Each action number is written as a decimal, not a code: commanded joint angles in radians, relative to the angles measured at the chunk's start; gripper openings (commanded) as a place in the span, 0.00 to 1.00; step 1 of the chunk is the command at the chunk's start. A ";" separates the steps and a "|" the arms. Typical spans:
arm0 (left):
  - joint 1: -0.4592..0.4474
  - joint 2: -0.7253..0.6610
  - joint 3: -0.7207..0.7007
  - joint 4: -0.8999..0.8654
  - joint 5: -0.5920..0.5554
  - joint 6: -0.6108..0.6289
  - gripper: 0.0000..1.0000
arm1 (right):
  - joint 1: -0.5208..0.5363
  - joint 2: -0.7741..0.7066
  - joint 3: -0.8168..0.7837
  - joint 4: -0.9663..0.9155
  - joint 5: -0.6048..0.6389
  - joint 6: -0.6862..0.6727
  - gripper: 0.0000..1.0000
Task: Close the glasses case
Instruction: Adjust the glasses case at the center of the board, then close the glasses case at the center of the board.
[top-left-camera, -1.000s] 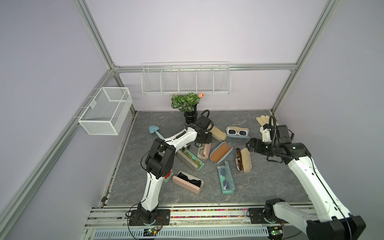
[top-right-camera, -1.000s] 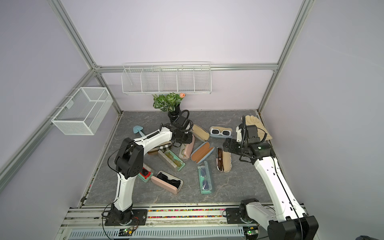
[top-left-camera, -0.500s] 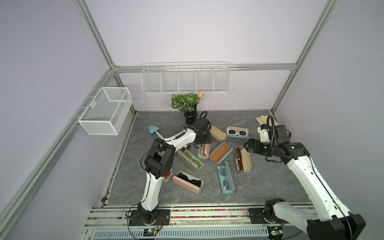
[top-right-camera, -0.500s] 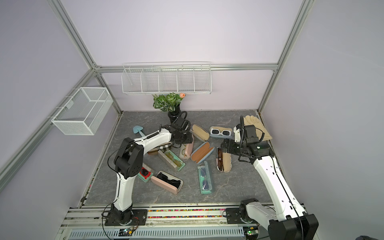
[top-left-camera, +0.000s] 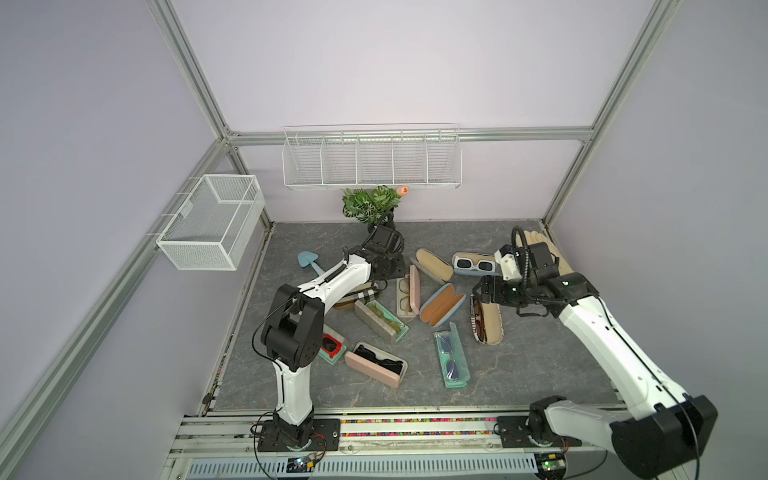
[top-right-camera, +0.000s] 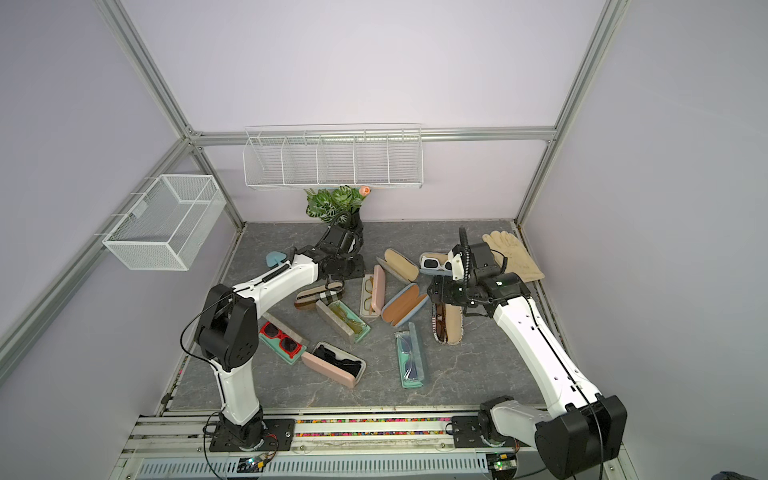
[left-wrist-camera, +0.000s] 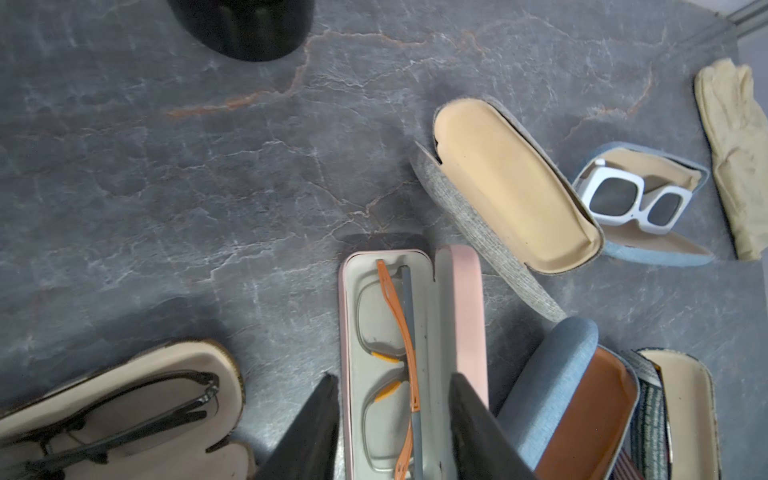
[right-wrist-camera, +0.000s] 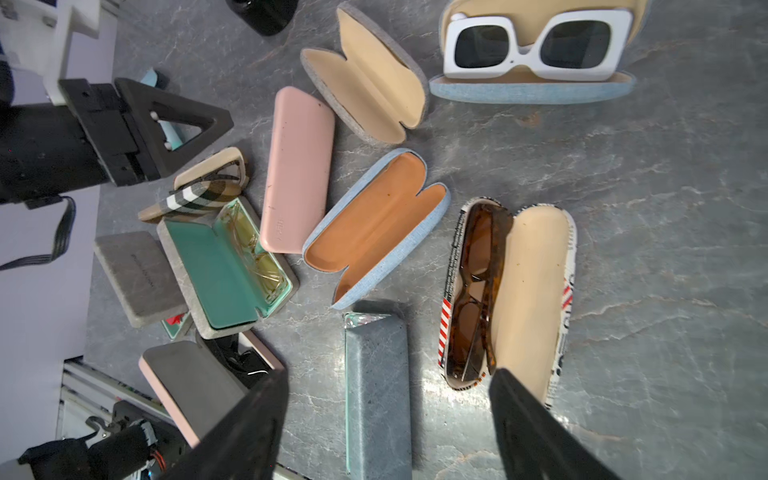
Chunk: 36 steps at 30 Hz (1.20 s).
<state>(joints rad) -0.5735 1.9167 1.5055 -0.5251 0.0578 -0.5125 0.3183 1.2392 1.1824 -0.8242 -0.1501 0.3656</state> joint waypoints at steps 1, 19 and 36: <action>0.009 -0.005 -0.042 0.014 0.018 0.000 0.26 | 0.026 0.053 0.044 0.041 -0.012 0.000 0.45; 0.035 0.070 -0.085 0.000 0.026 0.006 0.00 | 0.169 0.460 0.283 0.063 0.007 0.010 0.07; 0.040 0.152 -0.043 -0.030 0.063 0.014 0.00 | 0.212 0.633 0.340 0.155 -0.120 0.055 0.07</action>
<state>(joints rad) -0.5373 2.0159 1.4513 -0.5289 0.1062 -0.5026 0.5198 1.8561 1.5017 -0.6888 -0.2348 0.4049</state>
